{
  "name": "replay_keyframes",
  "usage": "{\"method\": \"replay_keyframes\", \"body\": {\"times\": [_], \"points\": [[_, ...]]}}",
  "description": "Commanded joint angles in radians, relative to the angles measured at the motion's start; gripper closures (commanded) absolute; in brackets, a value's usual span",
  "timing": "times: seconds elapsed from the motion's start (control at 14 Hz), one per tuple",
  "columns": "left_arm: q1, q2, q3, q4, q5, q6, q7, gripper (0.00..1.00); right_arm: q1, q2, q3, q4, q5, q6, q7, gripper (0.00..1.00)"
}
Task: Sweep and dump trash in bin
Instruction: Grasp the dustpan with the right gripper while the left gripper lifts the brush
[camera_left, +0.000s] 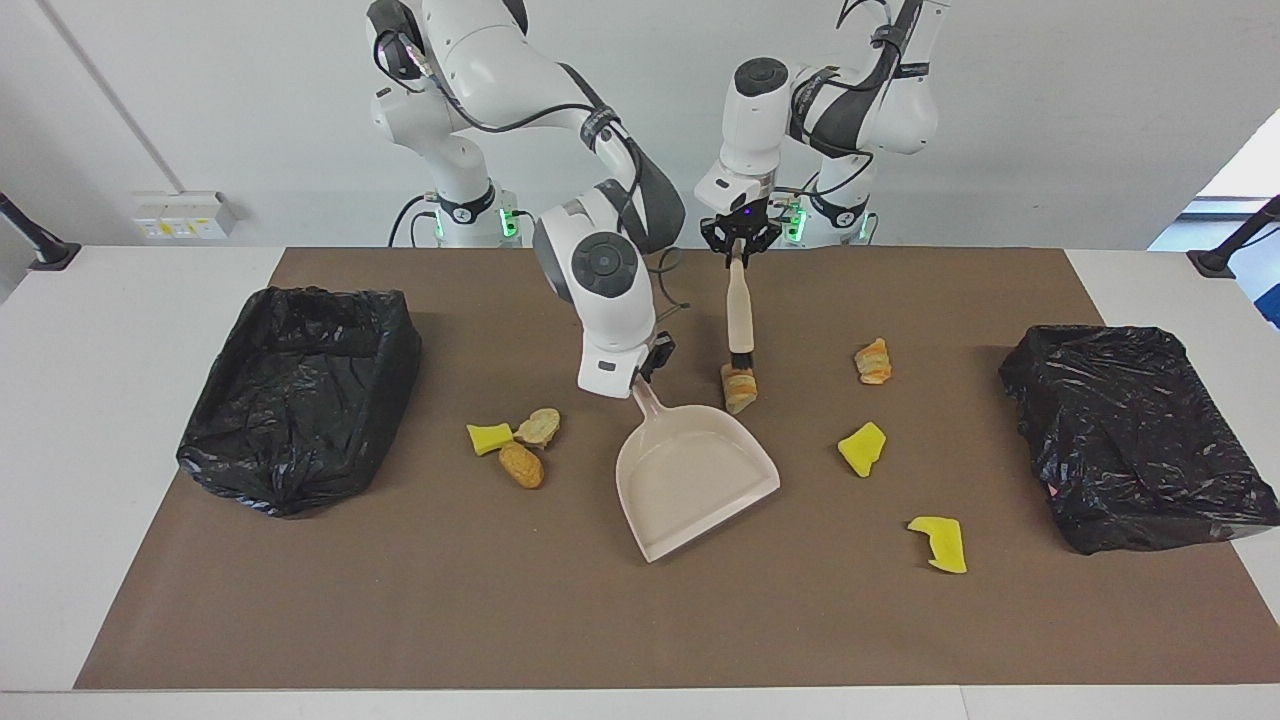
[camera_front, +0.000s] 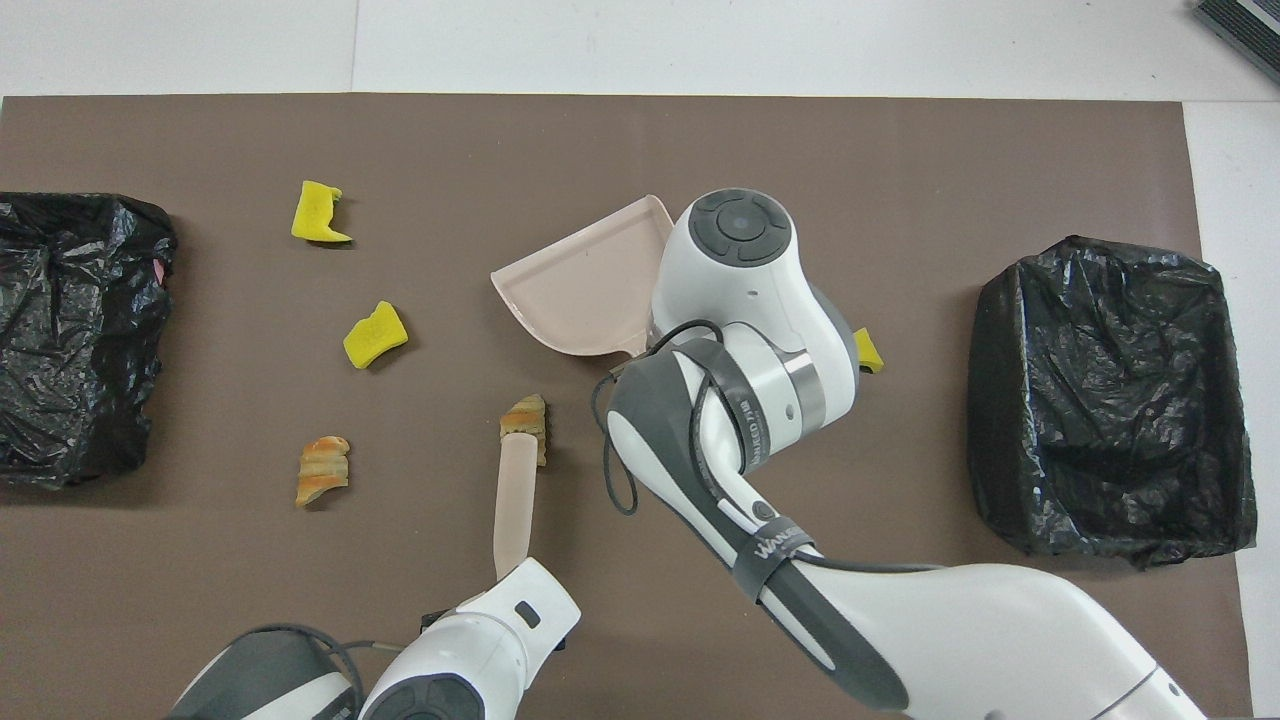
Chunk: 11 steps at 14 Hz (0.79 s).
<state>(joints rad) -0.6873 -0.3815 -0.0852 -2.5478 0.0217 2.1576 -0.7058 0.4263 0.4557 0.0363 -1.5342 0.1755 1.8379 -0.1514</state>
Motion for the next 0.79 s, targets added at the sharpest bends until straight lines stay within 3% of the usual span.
{"method": "replay_keyframes", "body": {"times": [0.0,0.14,0.36,0.72], "points": [[0.115,-0.008,-0.008,0.020,0.029,-0.019,0.058,1.00,-0.064,-0.054,0.005,-0.007,-0.004,-0.063,-0.175,1.00],[0.208,0.025,-0.008,0.046,0.029,-0.012,0.126,1.00,-0.096,-0.075,0.008,-0.009,-0.069,-0.112,-0.331,1.00],[0.363,0.137,-0.008,0.154,0.029,-0.021,0.338,1.00,-0.078,-0.109,0.008,-0.058,-0.169,-0.131,-0.523,1.00],[0.563,0.295,-0.005,0.346,0.027,-0.018,0.584,1.00,-0.009,-0.196,0.010,-0.205,-0.248,-0.076,-0.619,1.00]]}}
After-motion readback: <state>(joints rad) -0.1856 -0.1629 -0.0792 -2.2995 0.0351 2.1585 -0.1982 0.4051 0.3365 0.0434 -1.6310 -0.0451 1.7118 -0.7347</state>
